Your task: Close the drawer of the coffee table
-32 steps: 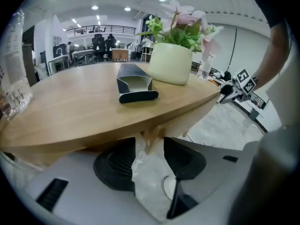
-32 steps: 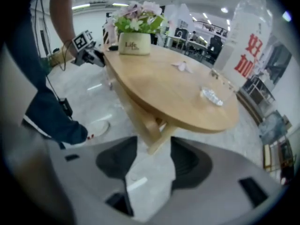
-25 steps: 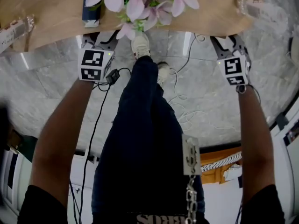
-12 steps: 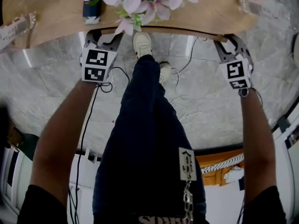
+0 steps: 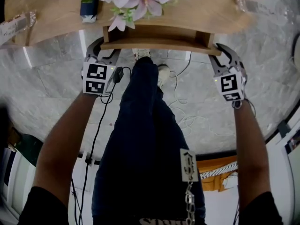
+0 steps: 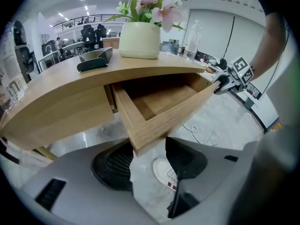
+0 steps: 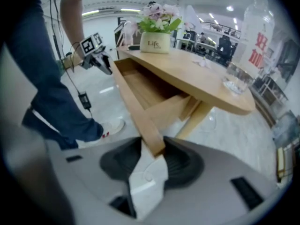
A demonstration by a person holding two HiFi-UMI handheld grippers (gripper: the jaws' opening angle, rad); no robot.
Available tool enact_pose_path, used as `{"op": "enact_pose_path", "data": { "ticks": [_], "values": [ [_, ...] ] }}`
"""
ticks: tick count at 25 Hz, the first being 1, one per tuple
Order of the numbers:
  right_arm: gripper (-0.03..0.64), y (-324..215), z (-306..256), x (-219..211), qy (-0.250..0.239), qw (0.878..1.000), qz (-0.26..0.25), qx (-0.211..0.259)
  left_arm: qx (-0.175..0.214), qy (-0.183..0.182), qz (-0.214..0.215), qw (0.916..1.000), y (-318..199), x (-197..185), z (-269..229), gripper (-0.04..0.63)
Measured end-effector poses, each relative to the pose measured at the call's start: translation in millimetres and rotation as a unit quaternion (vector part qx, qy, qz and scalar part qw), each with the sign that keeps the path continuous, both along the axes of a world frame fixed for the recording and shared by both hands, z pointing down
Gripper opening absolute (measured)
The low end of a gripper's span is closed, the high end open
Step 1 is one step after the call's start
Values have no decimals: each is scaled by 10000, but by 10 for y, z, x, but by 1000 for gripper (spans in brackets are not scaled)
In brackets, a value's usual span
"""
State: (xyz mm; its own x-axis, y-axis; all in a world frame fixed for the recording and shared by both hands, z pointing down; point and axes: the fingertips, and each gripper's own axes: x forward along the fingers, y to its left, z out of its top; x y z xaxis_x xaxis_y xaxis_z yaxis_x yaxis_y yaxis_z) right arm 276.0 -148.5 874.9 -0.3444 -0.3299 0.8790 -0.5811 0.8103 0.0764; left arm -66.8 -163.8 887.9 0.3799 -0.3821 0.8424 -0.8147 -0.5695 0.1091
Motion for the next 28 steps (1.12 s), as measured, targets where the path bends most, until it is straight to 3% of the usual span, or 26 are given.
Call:
{"op": "enact_pose_path", "data": {
  "ticks": [18,28],
  "values": [
    [161,279,-8,-23,-166,9997,-76,-156,-24,-23,5,10000,254,-15,6,238],
    [167,201,-20,-68,-197,9991,227,-290,-63,-61,130,9999,101,-58,-10,239]
  ]
}}
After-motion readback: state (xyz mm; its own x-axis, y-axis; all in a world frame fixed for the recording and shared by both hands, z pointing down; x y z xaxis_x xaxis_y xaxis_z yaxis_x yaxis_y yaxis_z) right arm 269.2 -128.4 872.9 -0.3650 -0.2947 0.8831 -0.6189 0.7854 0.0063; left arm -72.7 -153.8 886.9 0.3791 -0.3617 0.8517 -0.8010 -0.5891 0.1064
